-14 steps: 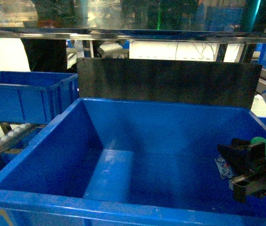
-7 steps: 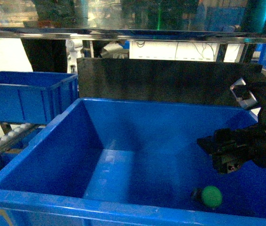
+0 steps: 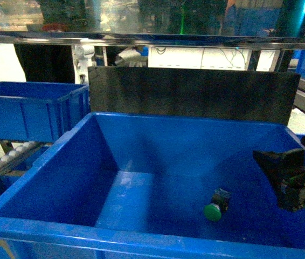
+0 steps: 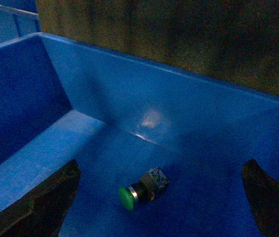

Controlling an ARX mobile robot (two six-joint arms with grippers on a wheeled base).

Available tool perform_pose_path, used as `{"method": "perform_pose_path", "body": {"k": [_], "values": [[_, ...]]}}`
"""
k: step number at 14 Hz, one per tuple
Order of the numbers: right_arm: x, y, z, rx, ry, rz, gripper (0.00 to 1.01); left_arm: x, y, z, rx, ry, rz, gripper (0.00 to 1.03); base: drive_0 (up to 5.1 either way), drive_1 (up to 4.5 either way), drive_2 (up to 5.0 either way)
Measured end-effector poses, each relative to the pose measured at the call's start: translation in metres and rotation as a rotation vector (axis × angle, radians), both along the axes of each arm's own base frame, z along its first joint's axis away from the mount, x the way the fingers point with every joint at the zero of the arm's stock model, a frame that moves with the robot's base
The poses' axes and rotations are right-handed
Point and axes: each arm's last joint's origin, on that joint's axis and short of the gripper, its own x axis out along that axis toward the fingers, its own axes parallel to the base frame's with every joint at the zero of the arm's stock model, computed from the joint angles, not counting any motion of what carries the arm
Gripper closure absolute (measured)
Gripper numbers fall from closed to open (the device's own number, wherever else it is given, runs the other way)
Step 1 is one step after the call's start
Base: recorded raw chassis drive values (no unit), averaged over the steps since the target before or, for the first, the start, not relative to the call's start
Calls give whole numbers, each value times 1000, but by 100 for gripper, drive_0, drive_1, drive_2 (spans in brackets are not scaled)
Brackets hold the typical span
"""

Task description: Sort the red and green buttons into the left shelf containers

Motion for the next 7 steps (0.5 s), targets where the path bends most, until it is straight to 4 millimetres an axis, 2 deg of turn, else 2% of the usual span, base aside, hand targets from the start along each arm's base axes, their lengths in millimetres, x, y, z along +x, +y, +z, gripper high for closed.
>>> {"method": "perform_pose_path", "body": {"k": [2, 4, 6, 7], "values": [[-25, -9, -1, -21, -31, 0, 3, 0, 0, 0, 0, 0, 0, 76, 0, 0, 0], [-63, -30, 17, -38, -192, -60, 3, 0, 0, 0, 0, 0, 0, 76, 0, 0, 0], [-104, -54, 30, -32, -240, -205, 3, 0, 0, 0, 0, 0, 0, 76, 0, 0, 0], [-116, -65, 44, -2, -278, -281, 3, 0, 0, 0, 0, 0, 0, 76, 0, 0, 0]]}}
